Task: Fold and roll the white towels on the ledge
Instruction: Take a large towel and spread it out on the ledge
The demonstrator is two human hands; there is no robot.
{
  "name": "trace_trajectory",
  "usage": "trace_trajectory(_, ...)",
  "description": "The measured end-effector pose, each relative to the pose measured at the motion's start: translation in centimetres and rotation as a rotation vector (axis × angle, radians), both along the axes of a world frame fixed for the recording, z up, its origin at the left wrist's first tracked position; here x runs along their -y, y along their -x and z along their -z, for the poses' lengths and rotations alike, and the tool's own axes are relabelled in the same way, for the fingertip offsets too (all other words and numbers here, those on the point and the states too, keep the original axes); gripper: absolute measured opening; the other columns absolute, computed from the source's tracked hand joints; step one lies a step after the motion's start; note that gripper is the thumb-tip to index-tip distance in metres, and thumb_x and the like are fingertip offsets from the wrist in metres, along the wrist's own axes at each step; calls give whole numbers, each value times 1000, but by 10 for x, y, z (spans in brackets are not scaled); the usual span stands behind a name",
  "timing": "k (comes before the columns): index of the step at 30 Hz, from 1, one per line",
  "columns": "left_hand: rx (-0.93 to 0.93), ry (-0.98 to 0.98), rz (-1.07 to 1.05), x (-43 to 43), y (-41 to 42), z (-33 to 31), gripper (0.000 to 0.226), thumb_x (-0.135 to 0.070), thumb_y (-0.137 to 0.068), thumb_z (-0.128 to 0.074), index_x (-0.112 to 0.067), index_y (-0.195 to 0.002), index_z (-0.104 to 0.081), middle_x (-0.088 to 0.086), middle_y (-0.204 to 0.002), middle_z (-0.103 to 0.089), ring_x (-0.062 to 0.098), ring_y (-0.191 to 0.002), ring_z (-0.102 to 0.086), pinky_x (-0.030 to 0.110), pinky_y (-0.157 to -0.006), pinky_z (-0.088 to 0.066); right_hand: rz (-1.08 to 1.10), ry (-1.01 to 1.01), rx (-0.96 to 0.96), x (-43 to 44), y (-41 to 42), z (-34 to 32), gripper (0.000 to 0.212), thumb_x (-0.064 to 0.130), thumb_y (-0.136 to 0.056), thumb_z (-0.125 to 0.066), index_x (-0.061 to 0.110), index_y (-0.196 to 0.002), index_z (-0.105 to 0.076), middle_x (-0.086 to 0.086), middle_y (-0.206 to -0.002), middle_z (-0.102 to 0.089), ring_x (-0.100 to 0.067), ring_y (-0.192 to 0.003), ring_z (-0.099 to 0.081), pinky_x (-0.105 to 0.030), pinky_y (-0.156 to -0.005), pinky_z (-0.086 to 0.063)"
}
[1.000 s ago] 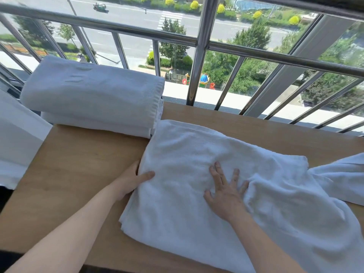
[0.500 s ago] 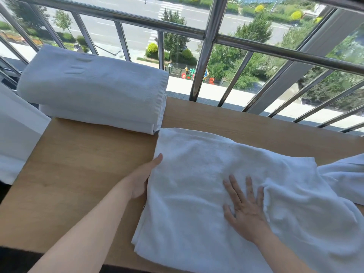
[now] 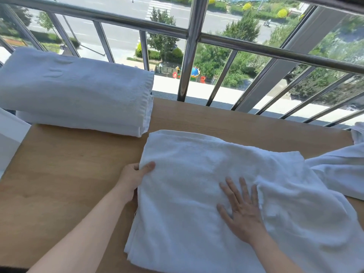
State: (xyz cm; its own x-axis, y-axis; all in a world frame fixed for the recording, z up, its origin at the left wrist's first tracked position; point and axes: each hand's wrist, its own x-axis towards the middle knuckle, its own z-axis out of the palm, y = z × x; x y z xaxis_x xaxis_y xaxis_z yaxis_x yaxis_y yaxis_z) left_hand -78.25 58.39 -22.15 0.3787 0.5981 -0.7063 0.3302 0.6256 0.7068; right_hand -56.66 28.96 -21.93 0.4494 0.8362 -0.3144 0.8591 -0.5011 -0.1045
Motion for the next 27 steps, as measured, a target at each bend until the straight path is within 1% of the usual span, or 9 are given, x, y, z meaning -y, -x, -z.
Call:
trace_trajectory(3, -40, -82, 11, -4, 2, 3, 37, -54, -81, -73, -18, -88, -79, 6, -94, -78, 20, -77, -75, 28, -62, -55, 16, 7, 7, 0, -1, 3, 68, 61, -95, -27, 39, -157, -14, 16, -165, -5, -24, -154, 7, -61, -120, -3)
trace_trajectory(7, -32, 13, -21, -12, 7, 3, 49, -57, -99, -50, -16, -108, -76, 5, -108, -75, 26, -96, -68, 43, -84, -52, 46, 7, -8, -2, 2, 3, 67, 60, -95, -26, 38, -157, -15, 16, -165, -3, -24, -154, 8, -60, -120, -2)
trace_trajectory(10, 61, 126, 102, -14, 4, -2, 35, -33, -102, -54, -6, -104, -76, 9, -100, -69, 28, -89, -62, 37, -76, -47, 63, 0, -14, -3, 3, 3, 68, 60, -93, -25, 37, -157, -18, 16, -165, -4, -24, -154, 7, -59, -121, -2)
trace_trajectory(13, 89, 139, 262, -21, -7, -15, 21, -16, -100, -58, -9, -100, -78, 8, -97, -77, 24, -85, -72, 31, -68, -56, 61, 5, -18, -4, 3, 3, 69, 61, -92, -24, 38, -157, -16, 17, -165, -1, -24, -153, 9, -58, -121, 1)
trace_trajectory(16, -46, -25, 367, -22, -22, -22, 9, -9, -94, -68, -12, -94, -77, 7, -88, -78, 20, -75, -72, 29, -61, -56, 79, 16, -24, -6, 5, 1, 69, 61, -91, -24, 39, -156, -17, 18, -164, -1, -23, -153, 10, -57, -121, 3)
trace_trajectory(19, -106, -211, 371, -26, -30, -22, 17, 2, -85, -72, -12, -80, -79, 5, -81, -78, 21, -75, -73, 32, -64, -58, 142, -24, -28, -12, 9, 0, 66, 59, -92, -28, 38, -154, -21, 16, -164, -14, -23, -154, 2, -58, -121, 1)
trace_trajectory(22, -116, -301, 241, -28, -20, -13, 16, -10, -89, -75, -17, -76, -79, -3, -79, -78, 17, -79, -74, 35, -71, -59, 148, -26, -5, -8, 11, 3, 71, 60, -94, -27, 34, -159, -14, 13, -165, -12, -26, -154, 0, -57, -121, -5)
trace_trajectory(25, -241, -435, 163, -18, -10, -1, 18, -21, -91, -73, -30, -75, -75, -20, -74, -74, 0, -72, -70, 21, -58, -53, 115, 9, 17, -2, 10, 6, 71, 65, -95, -22, 37, -158, -3, 13, -166, 0, -26, -154, 8, -54, -121, -6)
trace_trajectory(27, -190, -336, 59, -15, -14, 1, 14, -29, -94, -71, -30, -80, -75, -11, -80, -77, 13, -77, -72, 25, -58, -52, 134, 20, 23, -7, 9, 5, 71, 67, -94, -19, 42, -157, 3, 14, -166, 1, -25, -153, 12, -54, -122, -3)
